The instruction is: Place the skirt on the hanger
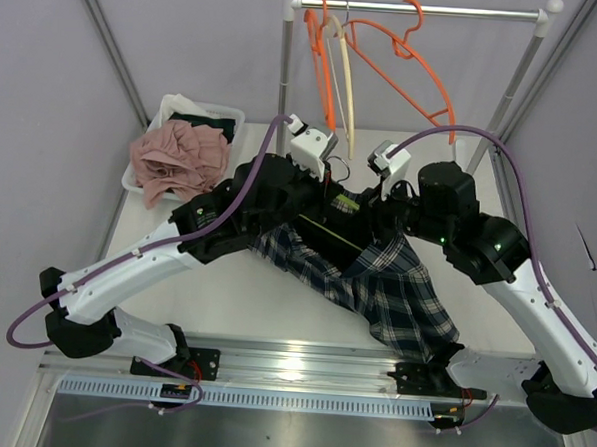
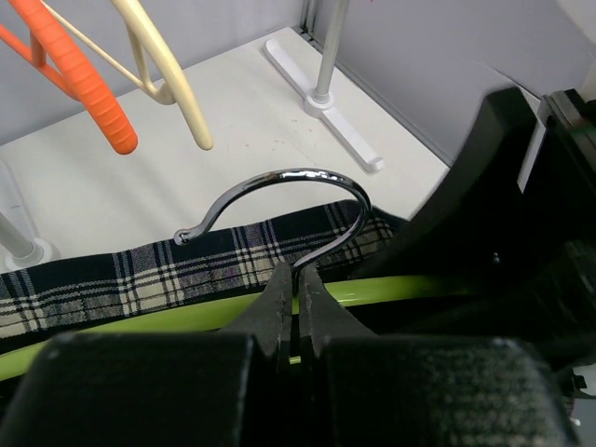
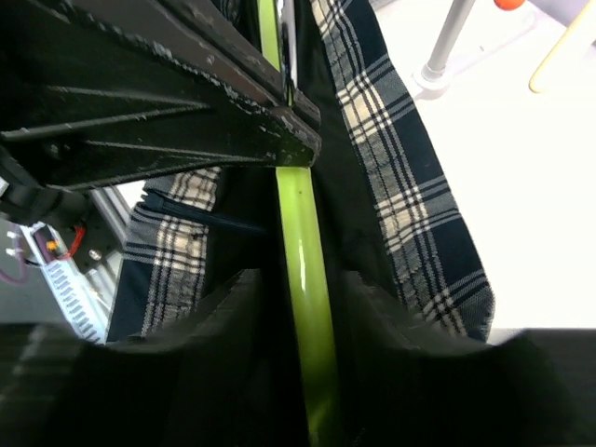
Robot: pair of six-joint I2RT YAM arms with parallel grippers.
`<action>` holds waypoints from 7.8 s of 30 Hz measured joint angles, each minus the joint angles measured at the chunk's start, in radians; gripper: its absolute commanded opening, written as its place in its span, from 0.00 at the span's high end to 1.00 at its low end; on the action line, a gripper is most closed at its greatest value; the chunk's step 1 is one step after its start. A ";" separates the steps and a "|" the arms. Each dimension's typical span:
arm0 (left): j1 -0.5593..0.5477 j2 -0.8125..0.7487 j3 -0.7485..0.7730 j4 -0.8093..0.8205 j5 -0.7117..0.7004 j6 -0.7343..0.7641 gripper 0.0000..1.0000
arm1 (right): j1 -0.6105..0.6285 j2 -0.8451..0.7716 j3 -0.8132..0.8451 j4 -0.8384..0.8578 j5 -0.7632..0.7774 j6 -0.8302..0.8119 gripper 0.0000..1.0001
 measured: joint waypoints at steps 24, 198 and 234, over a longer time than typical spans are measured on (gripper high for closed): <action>0.048 -0.167 -0.026 0.096 0.045 -0.019 0.36 | -0.097 -0.127 -0.016 -0.380 0.415 0.404 1.00; 1.133 0.430 -0.188 0.072 0.021 -0.404 0.82 | -0.763 -0.409 -0.491 0.052 -0.259 0.439 0.09; 0.472 -0.234 -0.323 0.034 -0.135 -0.369 1.00 | -0.165 -0.228 -0.442 0.210 0.026 0.486 0.13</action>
